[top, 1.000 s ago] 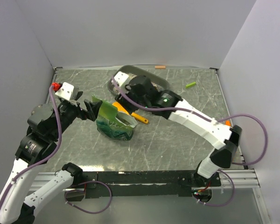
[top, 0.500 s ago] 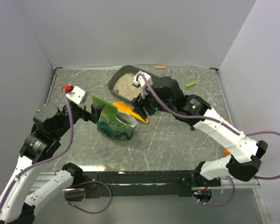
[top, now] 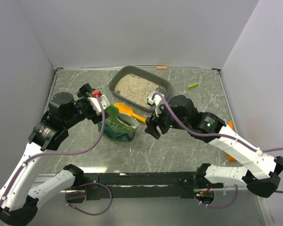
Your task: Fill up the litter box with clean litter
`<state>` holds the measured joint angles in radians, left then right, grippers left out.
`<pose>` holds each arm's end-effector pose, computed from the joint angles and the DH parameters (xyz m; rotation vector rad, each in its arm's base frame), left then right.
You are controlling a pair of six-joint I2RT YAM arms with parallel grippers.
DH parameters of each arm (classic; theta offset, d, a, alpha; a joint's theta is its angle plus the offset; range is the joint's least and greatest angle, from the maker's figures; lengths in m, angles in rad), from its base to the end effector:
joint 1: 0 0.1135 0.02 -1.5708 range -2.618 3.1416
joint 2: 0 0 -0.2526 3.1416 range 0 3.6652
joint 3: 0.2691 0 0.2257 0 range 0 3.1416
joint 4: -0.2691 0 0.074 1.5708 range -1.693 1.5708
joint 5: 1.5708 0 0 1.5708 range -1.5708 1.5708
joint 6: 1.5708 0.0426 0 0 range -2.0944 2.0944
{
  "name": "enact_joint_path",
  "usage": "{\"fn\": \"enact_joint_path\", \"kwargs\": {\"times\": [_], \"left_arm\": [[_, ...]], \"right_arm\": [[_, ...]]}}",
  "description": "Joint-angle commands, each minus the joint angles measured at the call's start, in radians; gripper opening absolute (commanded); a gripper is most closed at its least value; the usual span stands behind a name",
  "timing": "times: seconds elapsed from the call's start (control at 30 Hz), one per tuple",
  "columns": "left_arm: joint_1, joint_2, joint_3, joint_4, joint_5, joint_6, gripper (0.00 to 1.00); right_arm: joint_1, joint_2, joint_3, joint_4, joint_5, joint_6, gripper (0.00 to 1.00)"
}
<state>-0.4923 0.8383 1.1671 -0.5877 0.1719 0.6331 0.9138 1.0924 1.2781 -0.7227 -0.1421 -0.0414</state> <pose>0.1285 -0.0772 0.3987 1.0743 1.4768 -0.0580 0.1212 0.1670 0.3775 -1.0768 1.8893 0.6620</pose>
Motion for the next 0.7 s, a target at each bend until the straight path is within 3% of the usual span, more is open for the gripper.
{"fn": "enact_joint_path", "kwargs": {"times": [0.0,0.27,0.33,0.4,0.5,0.53,0.63,0.67], "left_arm": [[0.003,0.039,0.036,-0.034,0.034,0.116,0.97],[-0.025,0.101,0.045,-0.08,0.043,0.129,0.99],[-0.026,0.099,0.04,-0.093,0.063,0.131,0.95],[-0.028,0.099,0.023,-0.096,0.074,0.122,0.85],[-0.028,0.096,-0.004,-0.116,0.084,0.119,0.6],[-0.028,0.094,-0.007,-0.124,0.089,0.113,0.43],[-0.028,0.094,-0.018,-0.158,0.113,0.093,0.18],[-0.028,0.093,-0.027,-0.165,0.117,0.086,0.13]], "right_arm": [[-0.001,-0.054,-0.042,0.055,-0.056,0.031,0.76],[0.0,-0.098,-0.086,0.055,-0.086,0.034,0.78],[-0.001,-0.106,-0.092,0.063,-0.094,0.032,0.78],[0.0,-0.103,-0.095,0.068,-0.097,0.032,0.78],[0.0,-0.092,-0.097,0.068,-0.108,0.034,0.78],[0.0,-0.088,-0.098,0.071,-0.111,0.034,0.78],[-0.001,-0.083,-0.099,0.078,-0.12,0.035,0.79],[-0.001,-0.078,-0.095,0.077,-0.123,0.035,0.79]]}}
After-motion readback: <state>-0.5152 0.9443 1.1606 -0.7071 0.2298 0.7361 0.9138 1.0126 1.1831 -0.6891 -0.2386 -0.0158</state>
